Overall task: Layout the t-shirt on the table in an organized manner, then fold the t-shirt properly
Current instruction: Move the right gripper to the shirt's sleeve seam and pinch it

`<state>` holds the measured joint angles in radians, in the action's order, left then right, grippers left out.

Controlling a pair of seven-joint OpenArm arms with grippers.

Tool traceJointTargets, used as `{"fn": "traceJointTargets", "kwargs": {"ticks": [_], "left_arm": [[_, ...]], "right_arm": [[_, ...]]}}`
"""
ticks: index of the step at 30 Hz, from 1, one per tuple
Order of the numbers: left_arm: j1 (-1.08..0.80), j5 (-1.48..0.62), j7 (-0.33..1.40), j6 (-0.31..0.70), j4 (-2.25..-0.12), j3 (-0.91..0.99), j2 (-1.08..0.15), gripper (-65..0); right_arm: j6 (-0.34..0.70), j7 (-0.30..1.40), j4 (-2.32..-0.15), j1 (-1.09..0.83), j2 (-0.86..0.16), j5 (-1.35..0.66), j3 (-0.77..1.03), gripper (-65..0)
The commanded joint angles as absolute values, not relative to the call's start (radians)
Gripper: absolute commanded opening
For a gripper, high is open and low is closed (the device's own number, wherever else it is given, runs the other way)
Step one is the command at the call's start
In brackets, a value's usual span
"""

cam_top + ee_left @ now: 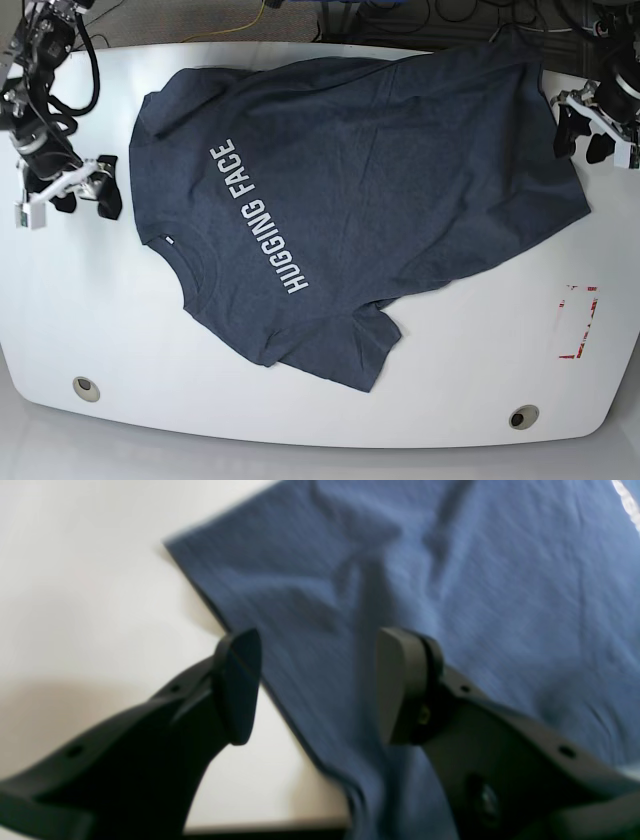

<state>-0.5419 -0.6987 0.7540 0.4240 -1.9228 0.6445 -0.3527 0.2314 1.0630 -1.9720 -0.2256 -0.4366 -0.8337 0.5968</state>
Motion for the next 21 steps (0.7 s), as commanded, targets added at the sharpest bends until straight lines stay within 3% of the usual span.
{"fn": "traceJointTargets", "kwargs": {"ticks": [1,10,21], "left_arm": [[-0.473,-0.662,0.725,0.426,-1.939,0.654,-0.32,-34.1],[-0.329,-0.478,0.725,0.426,-1.939,0.647,-0.245,-47.7],[-0.266,-0.354,0.723,0.426,-1.939,0.653,-0.191,-49.4]], "right_arm": [[0.243,1.04,-1.957,-0.157,-0.437,-0.766,0.564,-13.7],[0.283,1.015,-1.785,0.004,-0.394,-0.591,0.464,-13.7],[0.329,0.921,-1.598,0.133,-0.395,-0.493,0.317,-13.7]]}}
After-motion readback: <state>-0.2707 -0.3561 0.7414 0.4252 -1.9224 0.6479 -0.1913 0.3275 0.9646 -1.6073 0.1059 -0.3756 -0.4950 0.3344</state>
